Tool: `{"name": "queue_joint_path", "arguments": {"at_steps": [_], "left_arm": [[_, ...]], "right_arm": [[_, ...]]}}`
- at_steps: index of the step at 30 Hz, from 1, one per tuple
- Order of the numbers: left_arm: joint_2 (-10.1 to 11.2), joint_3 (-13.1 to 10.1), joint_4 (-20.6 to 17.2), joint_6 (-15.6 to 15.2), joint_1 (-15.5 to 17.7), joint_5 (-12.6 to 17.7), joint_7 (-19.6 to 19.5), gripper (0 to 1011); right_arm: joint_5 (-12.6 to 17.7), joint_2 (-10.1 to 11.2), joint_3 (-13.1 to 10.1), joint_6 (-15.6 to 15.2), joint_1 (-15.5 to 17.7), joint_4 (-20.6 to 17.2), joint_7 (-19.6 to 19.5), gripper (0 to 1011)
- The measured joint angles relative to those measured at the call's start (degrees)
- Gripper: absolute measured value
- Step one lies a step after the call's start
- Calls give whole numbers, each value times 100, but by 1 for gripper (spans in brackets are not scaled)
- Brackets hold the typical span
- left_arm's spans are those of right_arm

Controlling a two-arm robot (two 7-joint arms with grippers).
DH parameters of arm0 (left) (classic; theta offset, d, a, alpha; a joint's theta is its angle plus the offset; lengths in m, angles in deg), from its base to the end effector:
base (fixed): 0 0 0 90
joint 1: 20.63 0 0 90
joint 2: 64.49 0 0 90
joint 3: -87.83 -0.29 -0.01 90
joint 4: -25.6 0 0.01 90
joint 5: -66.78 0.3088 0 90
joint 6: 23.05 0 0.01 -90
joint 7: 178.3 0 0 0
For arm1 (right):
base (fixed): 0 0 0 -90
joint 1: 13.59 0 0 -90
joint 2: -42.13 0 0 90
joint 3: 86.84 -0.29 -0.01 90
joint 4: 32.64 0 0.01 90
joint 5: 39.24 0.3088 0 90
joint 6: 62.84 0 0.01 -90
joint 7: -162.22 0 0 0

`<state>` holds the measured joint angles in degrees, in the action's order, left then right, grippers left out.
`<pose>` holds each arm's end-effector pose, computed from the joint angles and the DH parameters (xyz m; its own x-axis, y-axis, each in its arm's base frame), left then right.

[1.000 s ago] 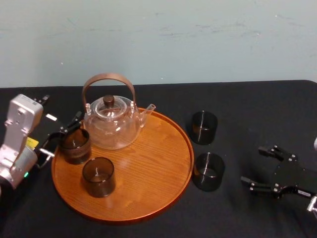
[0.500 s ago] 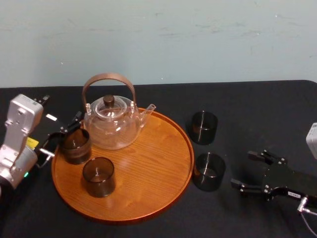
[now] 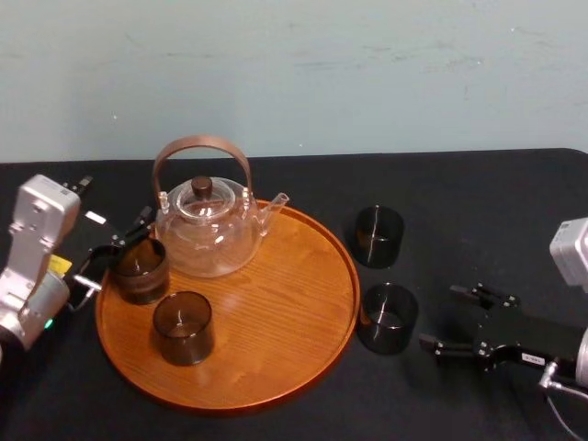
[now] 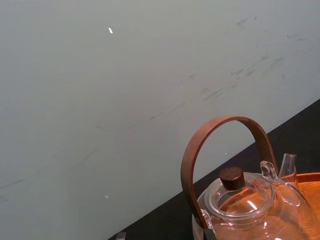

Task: Pick up the glass from the table and place it on the tray.

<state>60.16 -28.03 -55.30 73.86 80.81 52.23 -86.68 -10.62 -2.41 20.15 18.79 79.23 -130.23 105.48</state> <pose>0.3581 0.0827 -0.3022 0.2922 0.8803 0.3738 -0.9553 0.2873 0.0701 0.3002 -0.1171 -0.2655 0.7797 -0.6252 0.0341 0.5889 0.7139 -0.3788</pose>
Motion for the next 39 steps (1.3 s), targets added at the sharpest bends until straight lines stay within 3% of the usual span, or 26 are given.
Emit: {"name": "queue_joint_path", "arguments": {"at_steps": [14,39], "left_arm": [[0,0,0,0,0,0,0,1001],[0,0,0,0,0,0,0,1001]], "right_arm": [[8,-58,416,-535,-499,207,-43,1002],[-163,-322,1035,-807,-1312,699,82,1002]]}}
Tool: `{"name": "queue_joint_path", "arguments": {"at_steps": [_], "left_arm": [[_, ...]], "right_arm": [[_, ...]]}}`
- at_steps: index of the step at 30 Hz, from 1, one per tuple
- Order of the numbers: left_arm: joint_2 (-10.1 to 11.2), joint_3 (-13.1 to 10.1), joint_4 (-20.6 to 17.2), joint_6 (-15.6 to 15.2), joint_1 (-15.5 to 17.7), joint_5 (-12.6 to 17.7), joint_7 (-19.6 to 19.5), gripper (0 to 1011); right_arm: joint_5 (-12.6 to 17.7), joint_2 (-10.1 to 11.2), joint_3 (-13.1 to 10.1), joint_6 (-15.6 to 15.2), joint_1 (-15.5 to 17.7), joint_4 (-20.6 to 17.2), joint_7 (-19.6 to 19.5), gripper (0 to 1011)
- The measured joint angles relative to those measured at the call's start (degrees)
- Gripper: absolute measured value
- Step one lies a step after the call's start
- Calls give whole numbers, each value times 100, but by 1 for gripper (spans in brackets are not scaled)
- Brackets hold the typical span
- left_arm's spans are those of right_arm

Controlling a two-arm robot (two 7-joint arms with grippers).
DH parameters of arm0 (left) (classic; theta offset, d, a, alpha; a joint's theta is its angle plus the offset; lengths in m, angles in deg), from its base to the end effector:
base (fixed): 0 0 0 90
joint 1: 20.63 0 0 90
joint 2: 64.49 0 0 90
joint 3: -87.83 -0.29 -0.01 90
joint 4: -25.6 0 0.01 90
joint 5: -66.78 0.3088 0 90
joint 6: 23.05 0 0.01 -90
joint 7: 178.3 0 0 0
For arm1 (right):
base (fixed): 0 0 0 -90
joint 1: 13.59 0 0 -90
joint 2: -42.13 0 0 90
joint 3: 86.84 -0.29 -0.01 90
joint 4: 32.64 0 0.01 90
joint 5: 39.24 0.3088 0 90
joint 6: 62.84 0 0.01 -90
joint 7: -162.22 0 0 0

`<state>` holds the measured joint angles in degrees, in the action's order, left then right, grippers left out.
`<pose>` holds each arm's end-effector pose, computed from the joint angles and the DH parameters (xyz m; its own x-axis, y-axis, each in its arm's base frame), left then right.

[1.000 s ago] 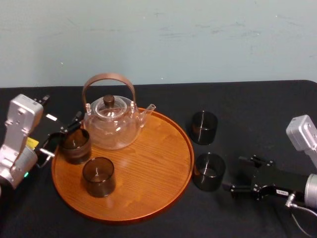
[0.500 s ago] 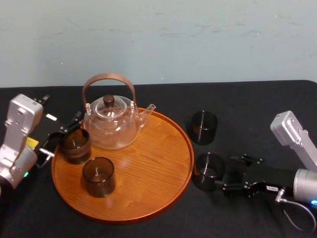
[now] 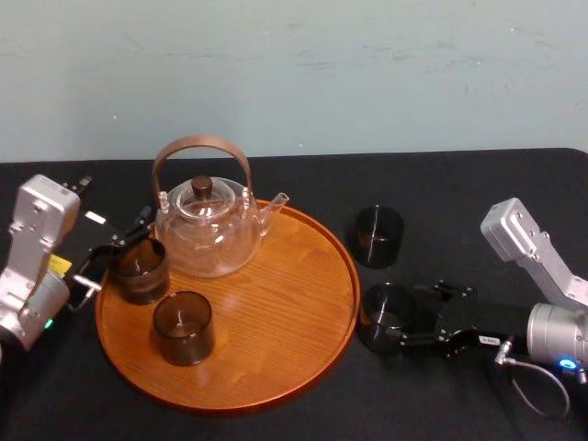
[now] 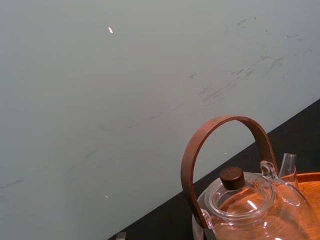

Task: Pick up the glass from the table and place it on the tray.

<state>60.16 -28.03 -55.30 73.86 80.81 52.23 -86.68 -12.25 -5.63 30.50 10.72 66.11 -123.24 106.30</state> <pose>0.3581 0.0827 -0.3022 0.2922 0.8803 0.3738 -0.9553 0.2873 0.0701 0.3444 -0.0886 -0.2664 0.8020 -0.5973 -0.0053 0.5215 0.7044 -0.4815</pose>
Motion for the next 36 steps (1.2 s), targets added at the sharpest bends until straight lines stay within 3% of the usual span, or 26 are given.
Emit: {"name": "queue_joint_path", "arguments": {"at_steps": [16,36], "left_arm": [[0,0,0,0,0,0,0,1001],[0,0,0,0,0,0,0,1001]], "right_arm": [[-67,-182,273,-111,-356,232,79,1002],[-100,-210,339,-132,-426,272,63,982]]}}
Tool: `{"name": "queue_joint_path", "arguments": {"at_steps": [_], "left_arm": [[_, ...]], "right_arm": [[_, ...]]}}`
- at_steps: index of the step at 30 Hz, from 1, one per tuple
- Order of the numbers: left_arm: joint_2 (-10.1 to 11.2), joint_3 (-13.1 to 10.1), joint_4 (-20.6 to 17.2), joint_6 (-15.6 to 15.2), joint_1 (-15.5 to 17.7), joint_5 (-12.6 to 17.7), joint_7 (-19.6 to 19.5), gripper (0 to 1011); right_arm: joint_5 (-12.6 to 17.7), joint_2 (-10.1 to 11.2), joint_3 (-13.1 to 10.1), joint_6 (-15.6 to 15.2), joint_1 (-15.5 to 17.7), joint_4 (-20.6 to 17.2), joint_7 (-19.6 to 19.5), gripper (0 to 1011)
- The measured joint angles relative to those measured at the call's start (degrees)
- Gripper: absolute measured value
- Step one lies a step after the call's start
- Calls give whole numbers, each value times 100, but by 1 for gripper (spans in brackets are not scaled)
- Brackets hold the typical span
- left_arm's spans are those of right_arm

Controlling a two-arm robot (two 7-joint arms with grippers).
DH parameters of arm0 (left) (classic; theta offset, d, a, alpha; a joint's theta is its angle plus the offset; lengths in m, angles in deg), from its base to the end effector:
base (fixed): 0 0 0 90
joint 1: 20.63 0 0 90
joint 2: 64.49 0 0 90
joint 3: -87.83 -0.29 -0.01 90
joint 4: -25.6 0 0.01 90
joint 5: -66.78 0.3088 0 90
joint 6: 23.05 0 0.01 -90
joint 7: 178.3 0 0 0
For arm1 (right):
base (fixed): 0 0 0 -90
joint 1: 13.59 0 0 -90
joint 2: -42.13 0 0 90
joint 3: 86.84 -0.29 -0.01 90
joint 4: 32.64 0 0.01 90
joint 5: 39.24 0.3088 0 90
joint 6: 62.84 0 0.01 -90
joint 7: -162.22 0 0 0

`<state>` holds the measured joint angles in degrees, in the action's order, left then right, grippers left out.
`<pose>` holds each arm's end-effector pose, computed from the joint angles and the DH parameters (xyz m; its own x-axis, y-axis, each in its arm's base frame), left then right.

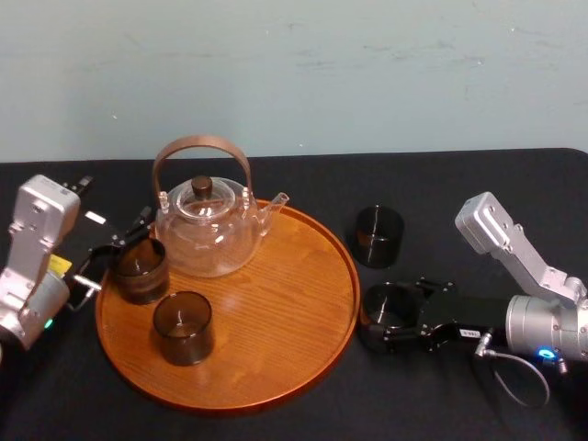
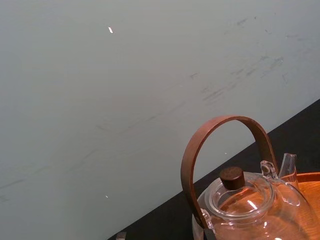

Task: Pick up the glass from the table and place it on the tray.

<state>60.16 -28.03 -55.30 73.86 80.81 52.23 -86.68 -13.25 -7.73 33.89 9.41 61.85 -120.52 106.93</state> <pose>0.3581 0.0827 -0.3022 0.2922 0.8803 0.3738 -0.9553 0.2873 0.0701 0.3597 -0.0739 -0.2673 0.8168 -0.5768 -0.0096 0.4966 0.7114 -0.4972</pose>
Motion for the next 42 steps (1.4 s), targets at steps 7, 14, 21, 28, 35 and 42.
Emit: {"name": "queue_joint_path", "arguments": {"at_steps": [7,14,21,28,35,42], "left_arm": [[0,0,0,0,0,0,0,1002],[0,0,0,0,0,0,0,1001],[0,0,0,0,0,0,0,1001],[0,0,0,0,0,0,0,1001],[0,0,0,0,0,0,0,1001],[0,0,0,0,0,0,0,1001]], "right_arm": [[11,3,-5,2,3,-1,1,903],[16,3,-8,2,5,-4,3,903],[20,3,-11,2,9,-6,4,903],[222,131,-131,79,80,-112,102,903],[447,385,-222,57,43,-380,285,903],[605,618,-271,36,-105,-629,378,903]]}}
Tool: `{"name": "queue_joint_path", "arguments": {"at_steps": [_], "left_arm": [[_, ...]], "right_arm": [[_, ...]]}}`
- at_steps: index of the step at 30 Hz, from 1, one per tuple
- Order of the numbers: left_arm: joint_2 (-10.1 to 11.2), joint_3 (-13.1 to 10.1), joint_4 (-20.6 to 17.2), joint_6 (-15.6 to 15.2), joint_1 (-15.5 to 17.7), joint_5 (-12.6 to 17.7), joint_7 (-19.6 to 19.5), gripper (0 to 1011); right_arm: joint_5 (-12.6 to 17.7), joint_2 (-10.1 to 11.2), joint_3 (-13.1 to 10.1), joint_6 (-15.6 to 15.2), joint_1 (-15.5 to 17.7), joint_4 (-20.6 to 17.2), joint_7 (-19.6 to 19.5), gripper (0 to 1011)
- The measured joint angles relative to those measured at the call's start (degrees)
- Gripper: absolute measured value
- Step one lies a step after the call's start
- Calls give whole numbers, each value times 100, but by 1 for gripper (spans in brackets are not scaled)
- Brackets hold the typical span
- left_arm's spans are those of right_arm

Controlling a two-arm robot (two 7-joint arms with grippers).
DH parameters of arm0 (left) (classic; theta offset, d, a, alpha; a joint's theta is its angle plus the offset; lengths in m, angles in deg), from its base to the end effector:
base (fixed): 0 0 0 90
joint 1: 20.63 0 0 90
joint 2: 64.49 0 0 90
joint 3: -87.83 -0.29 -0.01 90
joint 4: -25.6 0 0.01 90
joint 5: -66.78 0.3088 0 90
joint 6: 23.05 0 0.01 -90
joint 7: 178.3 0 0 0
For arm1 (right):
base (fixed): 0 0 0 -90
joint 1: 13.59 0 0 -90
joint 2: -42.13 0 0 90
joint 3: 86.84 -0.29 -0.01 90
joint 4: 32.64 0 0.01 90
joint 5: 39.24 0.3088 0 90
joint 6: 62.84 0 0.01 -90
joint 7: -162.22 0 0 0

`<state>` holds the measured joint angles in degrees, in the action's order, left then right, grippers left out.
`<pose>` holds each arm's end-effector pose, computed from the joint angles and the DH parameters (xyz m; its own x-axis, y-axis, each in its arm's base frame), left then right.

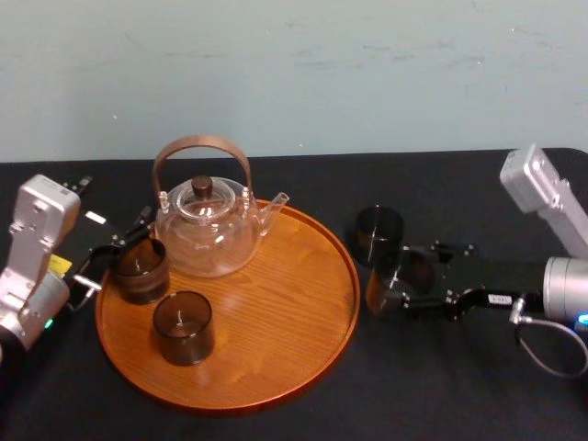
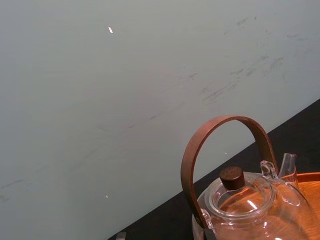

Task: Pick up the glass from the table and place it on the tray.

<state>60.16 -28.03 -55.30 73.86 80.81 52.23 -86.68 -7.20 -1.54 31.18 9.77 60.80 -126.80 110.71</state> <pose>0.3581 0.0827 -0.3022 0.2922 0.8803 0.3738 -0.9553 0.2873 0.0701 0.3607 -0.0946 -0.2165 0.8536 -0.5208 0.0105 0.4751 0.7701 -0.4256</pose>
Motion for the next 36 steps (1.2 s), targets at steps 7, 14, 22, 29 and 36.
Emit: {"name": "queue_joint_path", "arguments": {"at_steps": [7,14,22,29,36], "left_arm": [[0,0,0,0,0,0,0,1001],[0,0,0,0,0,0,0,1001],[0,0,0,0,0,0,0,1001],[0,0,0,0,0,0,0,1001],[0,0,0,0,0,0,0,1001]], "right_arm": [[36,21,87,89,-230,-70,105,903],[-75,-216,374,194,-565,81,207,903],[-172,-531,717,292,-850,275,349,903],[-297,-830,1039,419,-1054,500,438,903],[-395,-1055,1258,525,-1159,727,487,903]]}}
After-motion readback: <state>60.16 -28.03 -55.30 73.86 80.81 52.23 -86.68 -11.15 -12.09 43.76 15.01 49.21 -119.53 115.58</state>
